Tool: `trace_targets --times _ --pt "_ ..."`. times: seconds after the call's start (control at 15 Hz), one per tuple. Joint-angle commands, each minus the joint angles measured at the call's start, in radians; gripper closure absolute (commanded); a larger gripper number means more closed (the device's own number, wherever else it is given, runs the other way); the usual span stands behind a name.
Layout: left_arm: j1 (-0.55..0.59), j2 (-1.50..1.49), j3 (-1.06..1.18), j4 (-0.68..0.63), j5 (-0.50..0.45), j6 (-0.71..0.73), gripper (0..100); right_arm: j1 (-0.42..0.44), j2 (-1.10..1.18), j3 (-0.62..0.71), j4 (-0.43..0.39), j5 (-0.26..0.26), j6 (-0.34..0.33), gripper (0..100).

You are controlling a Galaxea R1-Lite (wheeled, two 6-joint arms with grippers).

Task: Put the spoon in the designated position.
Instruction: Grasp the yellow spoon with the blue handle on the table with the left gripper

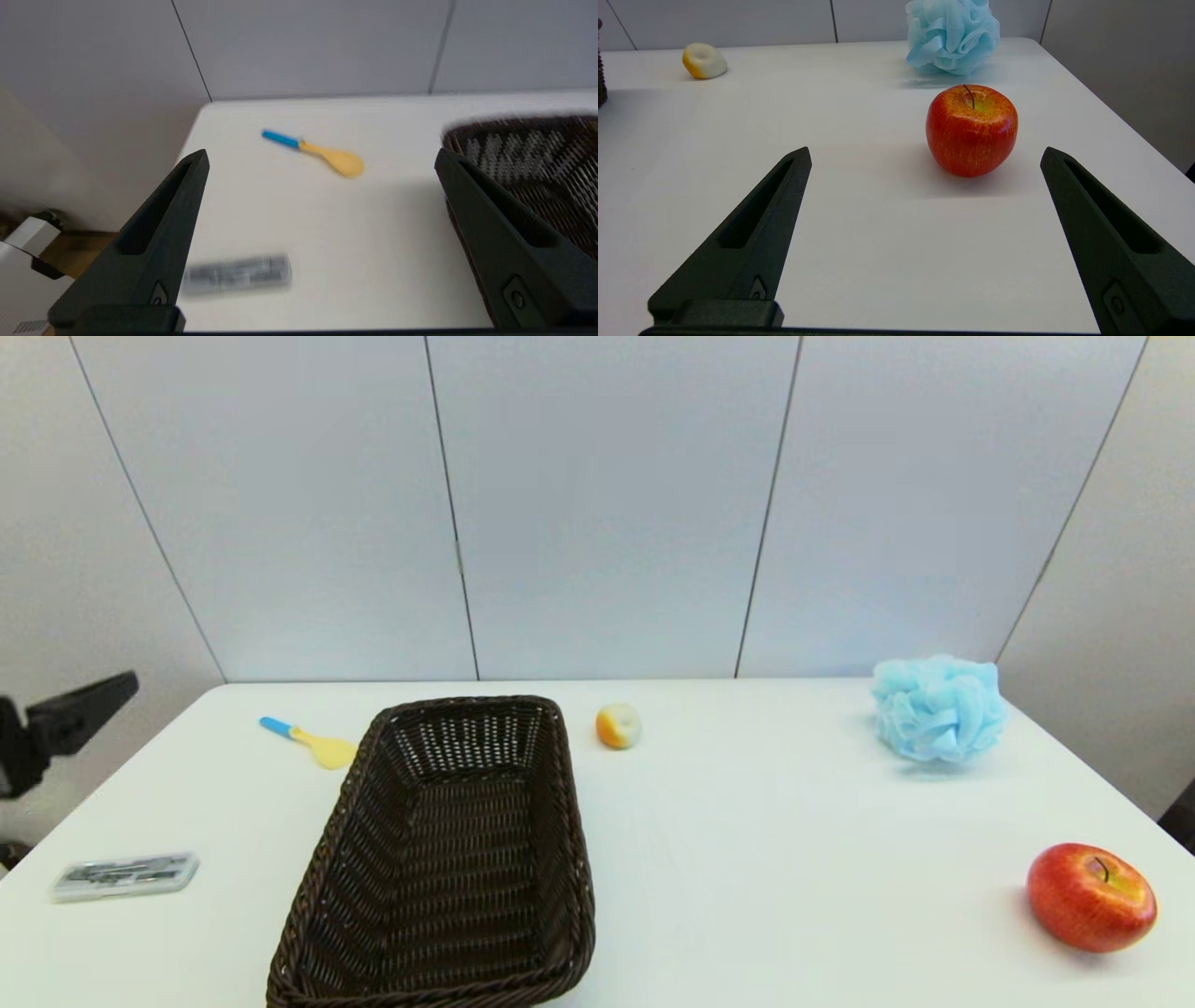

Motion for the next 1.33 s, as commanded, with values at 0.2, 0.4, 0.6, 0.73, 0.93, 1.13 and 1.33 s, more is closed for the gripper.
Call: trace_targets --times 0.2,0.4,0.6,0.73,0.93,1.13,1.33 --pt "0.127 0.692 -0.591 0.014 0.020 0.089 0 0.000 0.001 0.000 0.000 0.000 0.000 0" --pt "0.193 0.814 -0.651 0.011 -0.169 0.212 0 0.000 0.001 0.000 0.000 0.000 0.000 0" --pt "0.302 0.903 -0.651 0.034 -0.417 0.443 0 0.000 0.001 0.000 0.000 0.000 0.000 0" --pt "0.384 0.949 -0.672 0.127 -0.549 0.661 0 0.000 0.001 0.000 0.000 0.000 0.000 0" --pt "0.434 0.991 -0.727 0.341 -0.684 0.851 0 0.000 0.001 0.000 0.000 0.000 0.000 0" --pt "0.450 1.035 -0.822 0.540 -0.756 1.054 0 0.000 0.001 0.000 0.000 0.000 0.000 0" --pt "0.447 1.089 -0.921 0.710 -0.810 1.241 0 0.000 0.001 0.000 0.000 0.000 0.000 0"
